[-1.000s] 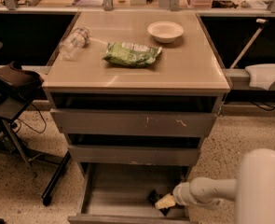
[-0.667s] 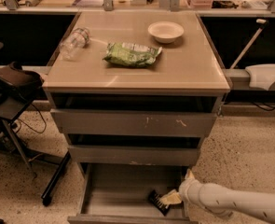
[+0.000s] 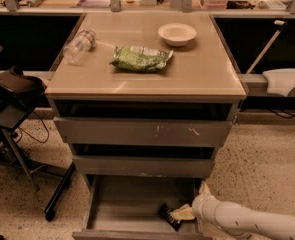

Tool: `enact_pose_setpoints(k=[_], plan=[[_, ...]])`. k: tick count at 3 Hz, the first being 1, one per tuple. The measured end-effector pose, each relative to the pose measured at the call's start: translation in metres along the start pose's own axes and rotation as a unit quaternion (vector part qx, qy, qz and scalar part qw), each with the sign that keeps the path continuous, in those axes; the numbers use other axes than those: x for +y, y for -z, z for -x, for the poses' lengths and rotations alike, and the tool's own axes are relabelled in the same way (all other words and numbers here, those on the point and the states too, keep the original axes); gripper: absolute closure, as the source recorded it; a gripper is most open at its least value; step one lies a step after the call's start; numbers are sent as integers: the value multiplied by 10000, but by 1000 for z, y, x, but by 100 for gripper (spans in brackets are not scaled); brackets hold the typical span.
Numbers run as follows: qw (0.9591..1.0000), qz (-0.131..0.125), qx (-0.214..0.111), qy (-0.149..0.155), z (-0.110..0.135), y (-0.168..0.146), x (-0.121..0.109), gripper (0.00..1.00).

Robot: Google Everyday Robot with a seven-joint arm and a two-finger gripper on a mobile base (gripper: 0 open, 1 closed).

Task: Pick rxbar chocolate from bottom drawer and place on counter

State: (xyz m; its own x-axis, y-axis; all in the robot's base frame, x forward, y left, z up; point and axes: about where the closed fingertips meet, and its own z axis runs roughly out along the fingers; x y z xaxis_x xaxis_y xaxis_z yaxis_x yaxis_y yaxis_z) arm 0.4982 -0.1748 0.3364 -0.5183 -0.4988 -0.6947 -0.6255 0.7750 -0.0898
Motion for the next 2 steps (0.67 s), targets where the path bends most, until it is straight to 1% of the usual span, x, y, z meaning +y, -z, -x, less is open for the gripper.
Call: enact_pose_setpoints(k=[1, 2], plan=[[9997, 243, -5, -25, -14, -30, 4, 0], [9987, 503, 103, -37, -34, -74, 8, 0]])
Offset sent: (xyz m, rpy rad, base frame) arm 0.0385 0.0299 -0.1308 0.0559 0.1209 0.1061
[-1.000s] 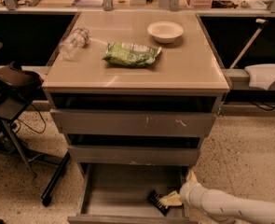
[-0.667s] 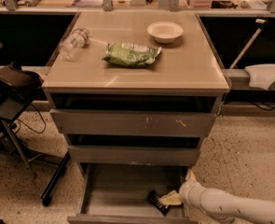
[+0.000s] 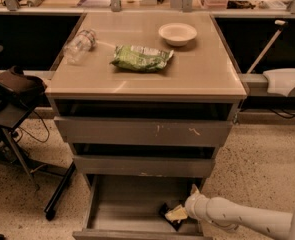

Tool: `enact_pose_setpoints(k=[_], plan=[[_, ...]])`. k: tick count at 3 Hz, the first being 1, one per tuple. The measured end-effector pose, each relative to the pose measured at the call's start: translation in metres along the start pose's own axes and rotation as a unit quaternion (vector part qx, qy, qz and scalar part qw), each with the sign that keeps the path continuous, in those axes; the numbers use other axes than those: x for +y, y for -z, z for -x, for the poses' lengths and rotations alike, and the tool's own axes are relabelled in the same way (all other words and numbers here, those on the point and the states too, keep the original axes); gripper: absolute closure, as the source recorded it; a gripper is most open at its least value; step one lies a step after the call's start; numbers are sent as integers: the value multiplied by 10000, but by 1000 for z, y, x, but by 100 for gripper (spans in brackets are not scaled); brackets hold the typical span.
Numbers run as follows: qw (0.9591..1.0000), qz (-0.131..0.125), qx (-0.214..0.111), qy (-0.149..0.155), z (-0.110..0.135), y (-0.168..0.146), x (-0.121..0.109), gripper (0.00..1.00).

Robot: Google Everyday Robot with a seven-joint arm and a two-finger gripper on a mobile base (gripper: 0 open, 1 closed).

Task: Pick rxbar chocolate from bottom drawer and place on counter

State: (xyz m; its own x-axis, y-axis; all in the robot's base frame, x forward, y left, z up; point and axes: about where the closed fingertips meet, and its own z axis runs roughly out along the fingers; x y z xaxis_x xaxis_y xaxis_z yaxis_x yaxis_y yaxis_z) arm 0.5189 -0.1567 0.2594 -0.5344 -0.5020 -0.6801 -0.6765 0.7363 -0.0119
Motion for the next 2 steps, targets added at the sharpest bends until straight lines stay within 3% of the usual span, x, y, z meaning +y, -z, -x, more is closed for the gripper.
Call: enact_pose_setpoints(k=[1, 2], plan=[[9997, 150, 203, 9, -21, -31, 0, 0], [9997, 151, 204, 9, -21, -31, 0, 0]])
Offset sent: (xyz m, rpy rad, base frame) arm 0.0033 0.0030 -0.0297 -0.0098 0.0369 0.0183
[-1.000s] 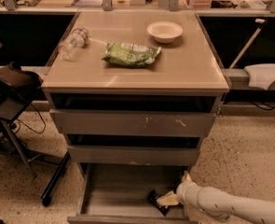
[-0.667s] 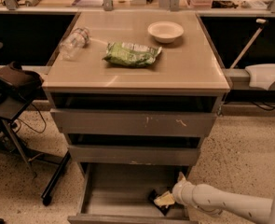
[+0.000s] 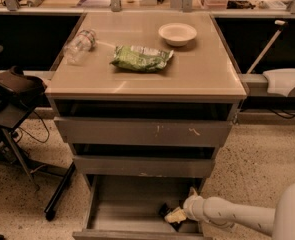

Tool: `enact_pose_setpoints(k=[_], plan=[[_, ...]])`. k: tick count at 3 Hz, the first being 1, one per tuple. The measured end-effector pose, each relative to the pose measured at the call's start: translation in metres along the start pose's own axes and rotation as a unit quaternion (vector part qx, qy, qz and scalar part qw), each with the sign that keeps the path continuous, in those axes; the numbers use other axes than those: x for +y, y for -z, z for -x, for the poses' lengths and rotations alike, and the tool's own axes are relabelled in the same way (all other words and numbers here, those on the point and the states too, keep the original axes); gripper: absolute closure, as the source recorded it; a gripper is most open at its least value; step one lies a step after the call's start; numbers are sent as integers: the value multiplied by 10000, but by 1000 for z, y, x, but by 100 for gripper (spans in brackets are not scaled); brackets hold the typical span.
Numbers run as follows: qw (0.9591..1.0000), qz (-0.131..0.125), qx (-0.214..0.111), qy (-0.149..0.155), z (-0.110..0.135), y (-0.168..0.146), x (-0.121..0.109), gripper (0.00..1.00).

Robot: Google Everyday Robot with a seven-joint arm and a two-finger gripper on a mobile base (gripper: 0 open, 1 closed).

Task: Pick rxbar chocolate from bottom drawer and place on counter

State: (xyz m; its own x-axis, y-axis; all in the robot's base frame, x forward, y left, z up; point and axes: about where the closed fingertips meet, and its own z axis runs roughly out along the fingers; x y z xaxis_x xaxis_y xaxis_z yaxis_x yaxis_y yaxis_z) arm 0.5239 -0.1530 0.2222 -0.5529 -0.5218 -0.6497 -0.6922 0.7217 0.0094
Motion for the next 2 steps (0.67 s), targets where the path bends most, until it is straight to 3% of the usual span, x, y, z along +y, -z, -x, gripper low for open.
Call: enact_pose_setpoints(k=[1, 2], plan=[[9996, 253, 99, -33, -21, -28, 14, 0], [9978, 517, 349, -217, -68, -92, 33, 0]])
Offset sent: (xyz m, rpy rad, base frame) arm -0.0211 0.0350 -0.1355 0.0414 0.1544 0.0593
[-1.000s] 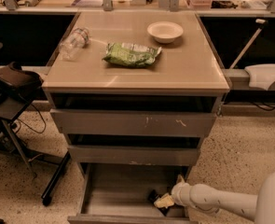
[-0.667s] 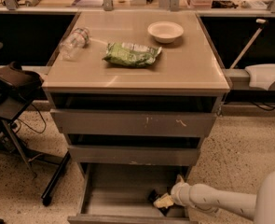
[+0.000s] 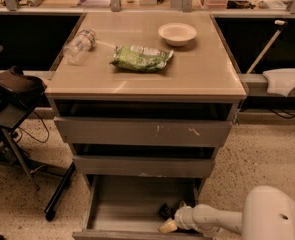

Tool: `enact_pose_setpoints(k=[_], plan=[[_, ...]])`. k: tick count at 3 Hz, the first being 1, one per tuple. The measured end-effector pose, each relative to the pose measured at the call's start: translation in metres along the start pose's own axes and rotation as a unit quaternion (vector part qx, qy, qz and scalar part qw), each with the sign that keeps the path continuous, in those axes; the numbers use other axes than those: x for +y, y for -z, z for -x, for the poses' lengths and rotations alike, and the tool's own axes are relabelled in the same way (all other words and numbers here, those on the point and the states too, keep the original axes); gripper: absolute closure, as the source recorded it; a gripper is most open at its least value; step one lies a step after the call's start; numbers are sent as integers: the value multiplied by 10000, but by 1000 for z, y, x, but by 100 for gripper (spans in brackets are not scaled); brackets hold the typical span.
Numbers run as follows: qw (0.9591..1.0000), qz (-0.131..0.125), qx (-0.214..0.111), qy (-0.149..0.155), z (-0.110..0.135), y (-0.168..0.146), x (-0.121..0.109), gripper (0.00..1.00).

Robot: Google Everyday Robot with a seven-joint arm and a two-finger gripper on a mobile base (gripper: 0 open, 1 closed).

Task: Pick rxbar chocolate from bottom drawer and place on counter

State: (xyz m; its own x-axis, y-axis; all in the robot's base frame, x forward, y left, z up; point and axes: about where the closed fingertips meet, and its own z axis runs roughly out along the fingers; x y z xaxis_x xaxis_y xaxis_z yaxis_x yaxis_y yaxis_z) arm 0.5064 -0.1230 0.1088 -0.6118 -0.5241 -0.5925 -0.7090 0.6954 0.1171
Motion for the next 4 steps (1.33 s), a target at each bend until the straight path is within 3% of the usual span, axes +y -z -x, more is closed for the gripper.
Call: enact_pose_setpoints(k=[2, 4], plan=[[9999, -136, -17, -18, -4, -2, 3, 0], [9999, -136, -17, -19, -4, -2, 3, 42]])
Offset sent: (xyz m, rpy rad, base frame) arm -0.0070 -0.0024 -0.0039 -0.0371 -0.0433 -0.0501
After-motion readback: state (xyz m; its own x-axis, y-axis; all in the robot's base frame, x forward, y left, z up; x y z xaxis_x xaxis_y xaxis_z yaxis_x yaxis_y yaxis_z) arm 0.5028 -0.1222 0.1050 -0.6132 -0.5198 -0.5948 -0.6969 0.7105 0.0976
